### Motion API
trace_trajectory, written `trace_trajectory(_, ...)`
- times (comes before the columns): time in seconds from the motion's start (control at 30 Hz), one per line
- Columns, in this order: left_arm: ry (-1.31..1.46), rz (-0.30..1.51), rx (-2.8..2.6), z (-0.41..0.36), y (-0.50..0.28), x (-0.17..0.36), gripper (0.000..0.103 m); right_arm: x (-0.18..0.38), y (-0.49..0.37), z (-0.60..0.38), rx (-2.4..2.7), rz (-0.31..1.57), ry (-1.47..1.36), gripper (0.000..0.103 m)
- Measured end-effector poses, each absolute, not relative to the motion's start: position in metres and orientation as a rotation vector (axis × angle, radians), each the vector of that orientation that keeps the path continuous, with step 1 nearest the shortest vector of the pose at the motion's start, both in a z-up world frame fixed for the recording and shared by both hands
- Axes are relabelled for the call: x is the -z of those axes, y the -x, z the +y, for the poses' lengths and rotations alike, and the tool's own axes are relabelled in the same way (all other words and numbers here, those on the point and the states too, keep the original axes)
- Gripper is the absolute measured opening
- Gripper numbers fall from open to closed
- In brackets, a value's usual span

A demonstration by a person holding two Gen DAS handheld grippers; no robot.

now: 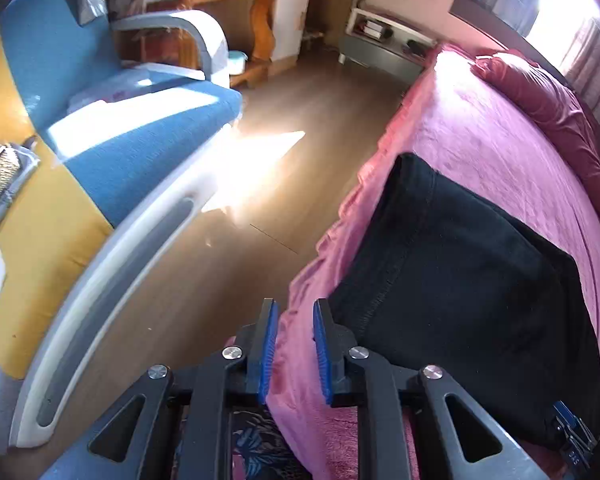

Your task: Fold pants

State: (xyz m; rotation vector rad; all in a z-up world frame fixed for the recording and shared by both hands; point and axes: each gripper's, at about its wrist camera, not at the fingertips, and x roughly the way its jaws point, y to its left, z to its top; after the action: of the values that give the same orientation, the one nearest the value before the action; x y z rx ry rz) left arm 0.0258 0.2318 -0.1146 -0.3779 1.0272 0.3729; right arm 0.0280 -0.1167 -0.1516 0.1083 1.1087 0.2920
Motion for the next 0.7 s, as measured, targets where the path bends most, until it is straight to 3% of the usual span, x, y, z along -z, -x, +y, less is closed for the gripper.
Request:
trace_trajectory(0.17,0.357,0.867,-0.305,0.214,-0.017,0.071,0.024,0.141,-0.020,-0.145,-0.262,1.087,-0.214,0.050)
trace_trajectory(0.27,0.320,0.862,-0.137,0.179,-0.027,0.064,0.025,0.134,-0.015,-0.156,-0.210,1.069,-0.197,0.050)
trace_trajectory(0.5,0.219,1.029,0.078,0.088,-0.046,0.109,0.025,0.139,-0.001,-0.186,-0.078,1.105,-0.128,0.050)
trace_trajectory(0.7,0.121,1.122,0.095,0.062,-0.046,0.142,0.025,0.156,0.004,-0.221,0.016,1.141,-0.168,0.050)
